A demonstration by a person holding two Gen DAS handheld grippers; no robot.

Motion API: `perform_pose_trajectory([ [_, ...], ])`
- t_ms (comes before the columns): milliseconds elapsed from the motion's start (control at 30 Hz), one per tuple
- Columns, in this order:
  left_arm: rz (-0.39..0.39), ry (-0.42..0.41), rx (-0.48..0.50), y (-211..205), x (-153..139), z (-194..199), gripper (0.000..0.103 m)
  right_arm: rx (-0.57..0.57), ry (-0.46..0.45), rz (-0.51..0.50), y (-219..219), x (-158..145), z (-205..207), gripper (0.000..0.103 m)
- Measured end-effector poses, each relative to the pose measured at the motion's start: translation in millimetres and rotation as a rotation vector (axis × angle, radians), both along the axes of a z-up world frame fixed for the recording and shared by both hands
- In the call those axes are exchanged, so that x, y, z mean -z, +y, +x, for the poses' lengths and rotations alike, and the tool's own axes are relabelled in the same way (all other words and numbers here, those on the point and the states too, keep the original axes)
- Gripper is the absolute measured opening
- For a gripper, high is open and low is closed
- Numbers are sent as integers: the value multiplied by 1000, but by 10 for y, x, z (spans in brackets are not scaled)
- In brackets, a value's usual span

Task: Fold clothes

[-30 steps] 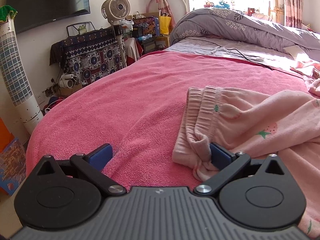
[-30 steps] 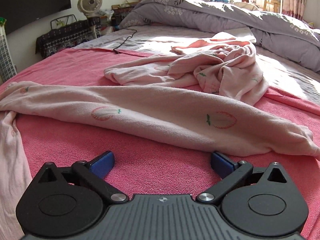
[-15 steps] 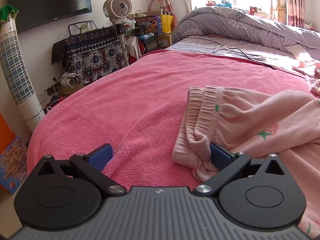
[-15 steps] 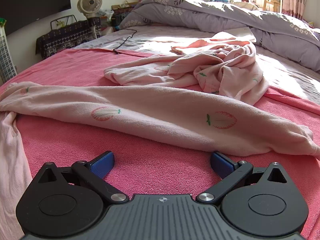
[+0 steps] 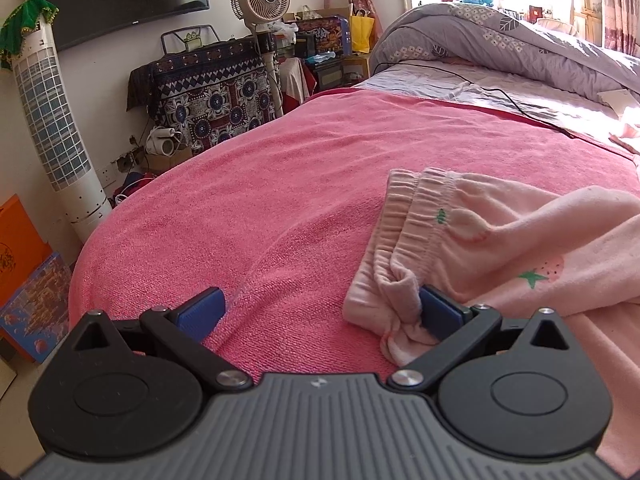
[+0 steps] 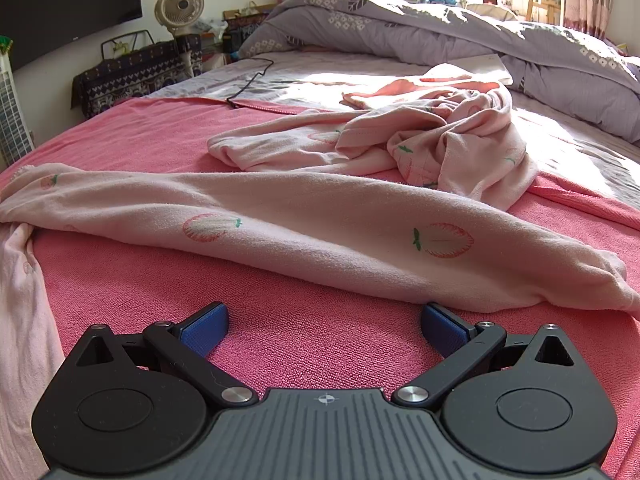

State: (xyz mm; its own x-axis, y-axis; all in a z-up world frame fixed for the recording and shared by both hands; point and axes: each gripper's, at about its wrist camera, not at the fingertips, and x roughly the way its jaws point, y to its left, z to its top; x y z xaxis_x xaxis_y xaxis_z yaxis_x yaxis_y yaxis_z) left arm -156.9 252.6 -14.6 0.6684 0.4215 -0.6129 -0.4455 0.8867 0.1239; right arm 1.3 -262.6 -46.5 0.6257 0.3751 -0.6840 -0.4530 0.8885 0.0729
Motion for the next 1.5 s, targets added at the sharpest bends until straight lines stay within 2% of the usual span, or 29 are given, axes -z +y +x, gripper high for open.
perform_pose_trajectory([
  [667,-30,-42,27,71,27,-76,103,0,0,1,-4,-3,0,103],
  [1100,-44,-108,107,174,88,-180,103,2,-1,-2,4,0,-1,103],
  [1500,-49,-137,130,217,124,-227,103,19,2,-6,18,-8,6,103],
])
